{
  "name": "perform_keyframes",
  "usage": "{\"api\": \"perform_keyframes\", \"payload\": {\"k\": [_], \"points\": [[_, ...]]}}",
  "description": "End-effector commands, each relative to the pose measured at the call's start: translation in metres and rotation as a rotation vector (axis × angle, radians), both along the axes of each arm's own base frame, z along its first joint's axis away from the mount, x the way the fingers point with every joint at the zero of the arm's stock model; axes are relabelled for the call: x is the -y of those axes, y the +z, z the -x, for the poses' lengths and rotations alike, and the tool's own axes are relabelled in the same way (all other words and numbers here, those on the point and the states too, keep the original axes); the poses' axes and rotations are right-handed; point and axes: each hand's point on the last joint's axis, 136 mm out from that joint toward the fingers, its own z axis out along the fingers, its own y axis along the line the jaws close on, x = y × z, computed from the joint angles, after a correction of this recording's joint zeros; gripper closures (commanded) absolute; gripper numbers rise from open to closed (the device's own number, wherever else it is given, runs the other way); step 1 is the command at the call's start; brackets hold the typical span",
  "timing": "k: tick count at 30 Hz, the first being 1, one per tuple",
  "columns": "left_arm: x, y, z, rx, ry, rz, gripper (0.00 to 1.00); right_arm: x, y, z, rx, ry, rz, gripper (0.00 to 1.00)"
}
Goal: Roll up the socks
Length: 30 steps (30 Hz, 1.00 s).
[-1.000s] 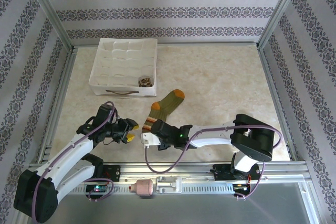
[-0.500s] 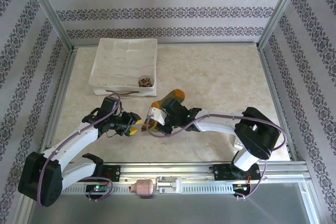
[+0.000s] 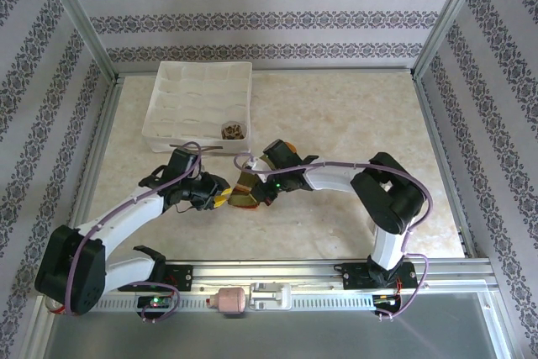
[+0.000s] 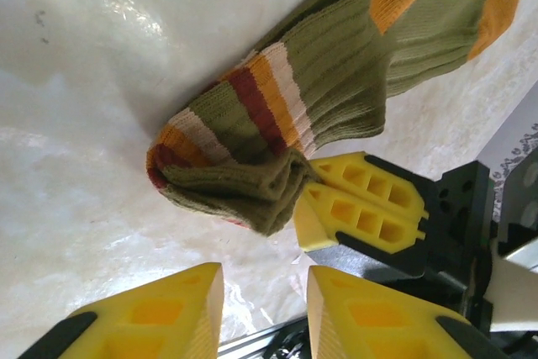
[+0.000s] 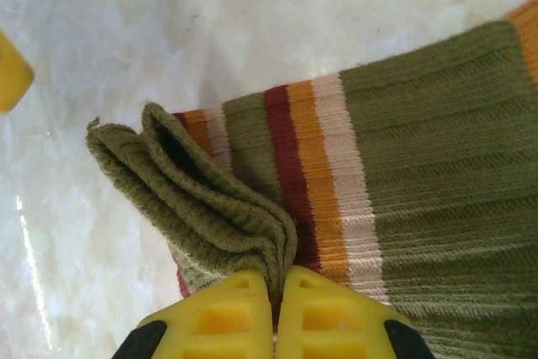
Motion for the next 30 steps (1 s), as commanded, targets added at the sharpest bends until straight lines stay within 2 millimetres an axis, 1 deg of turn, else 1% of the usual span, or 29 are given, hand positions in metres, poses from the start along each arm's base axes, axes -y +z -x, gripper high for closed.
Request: {"api": "perform_keyframes", "payload": {"k": [1,4,5,8,12,14,16,18,21,23,25,30], "points": [[0.015,0.01,-0.014,0.075,-0.044,0.016,0.72,-0.001,-0.004,-0.003,-0.059,-0.025,0.021,1.0],[0.025,0.004,-0.018,0.08,-0.075,-0.001,0.76,0.003,-0.012,-0.005,-0.083,-0.054,0.05,1.0],[0.027,0.001,-0.019,0.079,-0.084,-0.012,0.79,0.005,-0.015,-0.005,-0.091,-0.064,0.059,1.0],[0.03,-0.009,-0.022,0.083,-0.103,-0.06,0.81,0.01,-0.021,-0.007,-0.116,-0.096,0.082,1.0],[0.028,-0.022,-0.024,0.066,-0.122,-0.142,0.82,0.017,-0.025,-0.01,-0.129,-0.139,0.09,1.0],[0.026,-0.022,-0.029,0.077,-0.123,-0.175,0.82,0.019,-0.024,-0.01,-0.118,-0.15,0.082,1.0],[0.023,-0.02,-0.031,0.084,-0.124,-0.203,0.81,0.02,-0.02,-0.009,-0.107,-0.158,0.07,1.0],[0.018,-0.014,-0.031,0.094,-0.126,-0.239,0.74,0.022,-0.015,-0.011,-0.09,-0.175,0.049,1.0],[0.005,-0.01,-0.022,0.086,-0.106,-0.29,0.69,0.022,-0.004,-0.012,-0.072,-0.192,0.014,1.0],[0.002,-0.007,-0.017,0.091,-0.092,-0.284,0.68,0.022,0.004,-0.014,-0.065,-0.202,-0.005,1.0],[0.004,-0.008,-0.013,0.085,-0.083,-0.258,0.68,0.021,0.009,-0.016,-0.062,-0.21,-0.017,1.0],[0.021,-0.017,-0.007,0.066,-0.088,-0.21,0.62,0.022,0.022,-0.019,-0.045,-0.236,-0.035,1.0]]}}
